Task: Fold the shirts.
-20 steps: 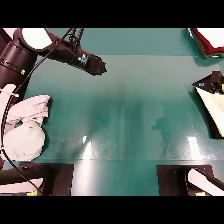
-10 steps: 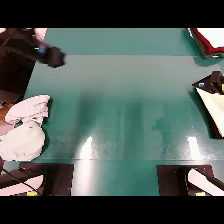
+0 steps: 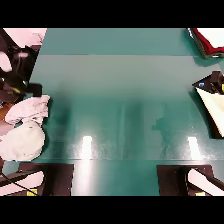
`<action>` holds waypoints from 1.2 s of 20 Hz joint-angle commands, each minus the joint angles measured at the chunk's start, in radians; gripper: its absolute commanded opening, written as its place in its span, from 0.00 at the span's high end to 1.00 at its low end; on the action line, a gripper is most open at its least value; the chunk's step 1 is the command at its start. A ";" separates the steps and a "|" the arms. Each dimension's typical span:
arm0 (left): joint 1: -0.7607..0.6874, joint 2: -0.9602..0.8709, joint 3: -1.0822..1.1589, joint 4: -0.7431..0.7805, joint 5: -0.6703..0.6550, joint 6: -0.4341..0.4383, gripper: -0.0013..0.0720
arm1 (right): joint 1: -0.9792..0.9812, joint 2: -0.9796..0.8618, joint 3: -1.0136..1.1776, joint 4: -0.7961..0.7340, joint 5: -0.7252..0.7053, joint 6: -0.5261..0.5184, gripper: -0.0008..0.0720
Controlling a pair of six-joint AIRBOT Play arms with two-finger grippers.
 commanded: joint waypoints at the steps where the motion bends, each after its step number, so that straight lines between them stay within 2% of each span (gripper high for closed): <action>1: 0.074 -0.012 -0.214 0.015 0.157 -0.019 0.07 | 0.001 0.001 0.000 0.001 0.000 0.001 0.97; 4: 0.079 -0.020 -0.243 0.018 0.203 -0.020 0.07 | 0.001 0.001 0.000 0.009 -0.002 0.001 0.97; 5: 0.079 -0.020 -0.235 0.014 0.210 -0.023 0.25 | 0.001 0.001 0.000 0.009 -0.002 0.001 0.97; 6: 0.079 -0.018 -0.220 0.014 0.206 -0.024 0.70 | 0.001 0.001 0.000 0.009 -0.002 0.001 0.97; 7: 0.079 -0.013 -0.201 0.013 0.202 -0.023 0.93 | 0.001 0.001 0.000 0.009 -0.002 0.001 0.97; 9: 0.079 -0.002 -0.124 0.001 0.152 -0.022 0.95 | 0.001 0.001 0.019 0.008 0.001 0.000 0.97; 11: 0.064 0.034 0.006 -0.055 0.105 0.028 0.95 | 0.001 0.001 0.080 0.008 -0.001 0.000 0.97; 13: 0.010 0.102 0.140 -0.124 0.116 0.093 0.95 | 0.001 0.001 0.170 0.008 -0.017 0.000 0.97; 16: -0.136 0.187 0.356 -0.386 0.126 0.291 0.95 | 0.001 0.001 0.301 0.008 -0.047 0.001 0.97; 20: -0.367 0.201 0.502 -0.784 0.128 0.451 0.95 | 0.001 0.001 0.428 0.008 -0.069 0.001 0.97; 21: -0.426 0.197 0.502 -0.842 0.134 0.494 0.95 | 0.001 0.001 0.451 0.008 -0.068 0.001 0.97; 24: -0.561 0.141 0.500 -0.850 0.091 0.549 0.95 | 0.001 0.001 0.491 0.008 -0.068 0.001 0.97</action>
